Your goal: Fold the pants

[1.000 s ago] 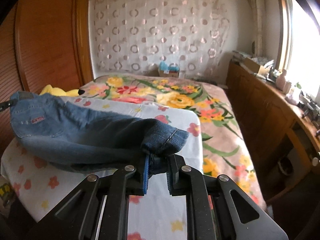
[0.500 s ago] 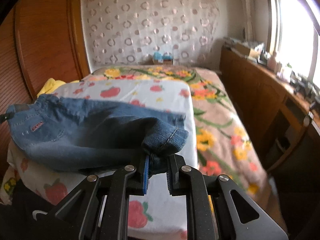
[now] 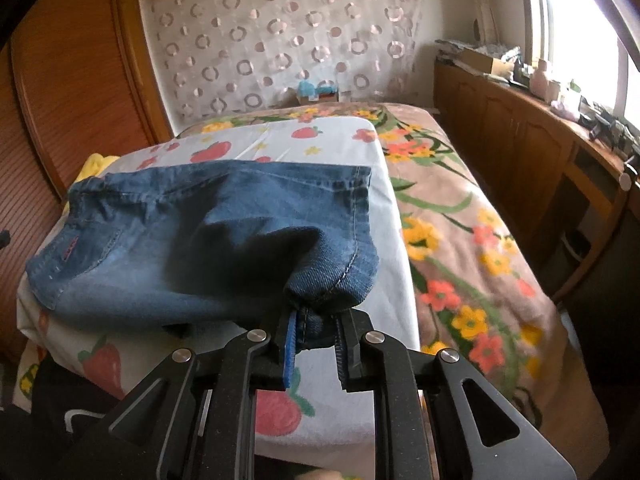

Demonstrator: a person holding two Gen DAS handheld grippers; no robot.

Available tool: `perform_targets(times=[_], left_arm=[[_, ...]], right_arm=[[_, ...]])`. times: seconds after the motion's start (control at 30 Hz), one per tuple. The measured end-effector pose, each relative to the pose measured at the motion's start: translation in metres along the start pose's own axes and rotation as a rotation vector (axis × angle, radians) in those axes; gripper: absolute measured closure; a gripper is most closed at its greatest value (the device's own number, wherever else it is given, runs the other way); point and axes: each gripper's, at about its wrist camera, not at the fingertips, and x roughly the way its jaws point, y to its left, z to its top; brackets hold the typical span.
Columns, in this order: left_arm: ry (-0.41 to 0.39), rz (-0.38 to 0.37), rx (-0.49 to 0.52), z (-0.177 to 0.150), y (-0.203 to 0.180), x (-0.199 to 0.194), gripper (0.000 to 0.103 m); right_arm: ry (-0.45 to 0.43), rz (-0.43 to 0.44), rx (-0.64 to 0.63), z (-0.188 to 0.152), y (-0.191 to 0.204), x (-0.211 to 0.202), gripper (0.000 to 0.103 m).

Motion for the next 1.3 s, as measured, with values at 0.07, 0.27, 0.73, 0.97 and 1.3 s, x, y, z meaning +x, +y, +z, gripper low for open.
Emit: perform_targets(times=[0.07,0.27,0.73,0.97,1.3], left_arm=[[-0.001,-0.022,-0.005,0.001,-0.004,0.001,0.060],[0.021,-0.095,0.003,0.003,-0.024,0.017,0.055],[0.136,-0.139,0.019,-0.013,-0.072,0.078,0.049],[0.163,-0.142,0.022,-0.019,-0.082,0.087,0.049],[0.146,-0.099,0.036,-0.028,-0.088,0.096,0.049]], right_arm=[[0.001,0.003,0.007,-0.001,-0.001,0.000,0.088],[-0.006,0.004,0.013,-0.003,-0.001,-0.001,0.086],[-0.034,0.027,0.024,-0.003,0.007,-0.017,0.062],[-0.056,0.050,0.050,-0.001,0.007,-0.021,0.056],[-0.075,0.041,0.107,0.006,-0.001,-0.022,0.056]])
